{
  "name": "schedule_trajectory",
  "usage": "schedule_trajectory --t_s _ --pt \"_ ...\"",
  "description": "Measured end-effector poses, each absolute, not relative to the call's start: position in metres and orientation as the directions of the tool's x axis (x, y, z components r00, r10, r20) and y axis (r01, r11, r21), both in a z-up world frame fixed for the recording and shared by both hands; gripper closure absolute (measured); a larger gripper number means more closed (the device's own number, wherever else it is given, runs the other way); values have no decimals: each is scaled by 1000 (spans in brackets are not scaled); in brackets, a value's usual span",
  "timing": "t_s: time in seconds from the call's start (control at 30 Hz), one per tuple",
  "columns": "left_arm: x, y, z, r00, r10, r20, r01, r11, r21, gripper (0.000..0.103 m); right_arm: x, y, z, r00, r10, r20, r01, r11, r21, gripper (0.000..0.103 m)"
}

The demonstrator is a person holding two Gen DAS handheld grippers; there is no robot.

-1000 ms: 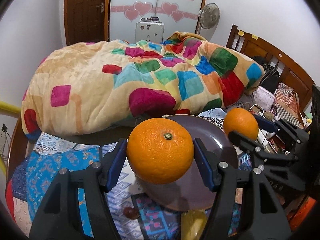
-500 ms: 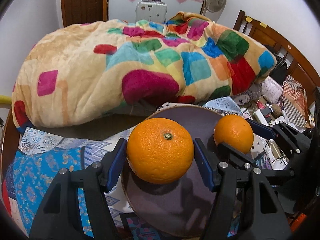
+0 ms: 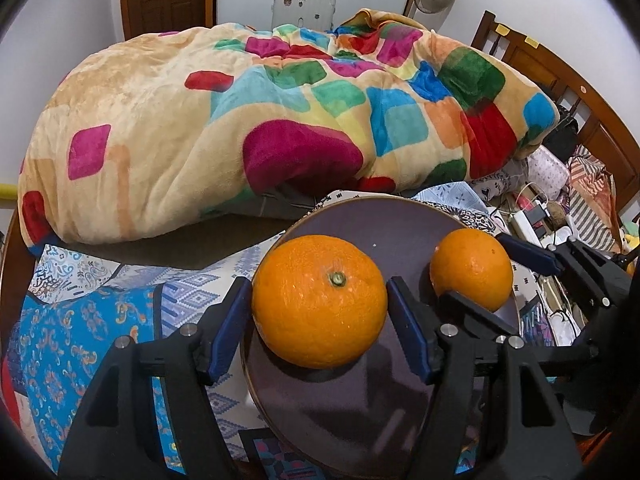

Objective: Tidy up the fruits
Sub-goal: 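Carry both oranges onto the brown plate and open both tools, then grasp a yellow cylindrical vegetable with the left tool while the right tool grasps a pomelo segment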

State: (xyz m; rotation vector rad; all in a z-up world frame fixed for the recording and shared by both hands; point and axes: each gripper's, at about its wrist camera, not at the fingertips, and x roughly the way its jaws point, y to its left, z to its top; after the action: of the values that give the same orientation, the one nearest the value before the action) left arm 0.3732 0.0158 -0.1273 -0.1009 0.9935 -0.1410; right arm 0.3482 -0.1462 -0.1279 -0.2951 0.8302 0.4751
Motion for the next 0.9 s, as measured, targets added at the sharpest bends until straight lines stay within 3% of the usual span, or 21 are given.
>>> schedule_trajectory --t_s 0.13,0.4,0.9 --pt "368 18 -124 534 -176 -827 68 984 -165 35 342 -148 -121 618 268 -739 -499 860 -105 30" --pt "341 29 -99 588 -186 -787 48 980 -195 32 315 -162 -94 669 275 -691 -477 871 -115 30" --pt "238 26 -60 640 -145 -755 74 989 -127 32 231 -182 -60 730 315 -607 -465 879 -104 30"
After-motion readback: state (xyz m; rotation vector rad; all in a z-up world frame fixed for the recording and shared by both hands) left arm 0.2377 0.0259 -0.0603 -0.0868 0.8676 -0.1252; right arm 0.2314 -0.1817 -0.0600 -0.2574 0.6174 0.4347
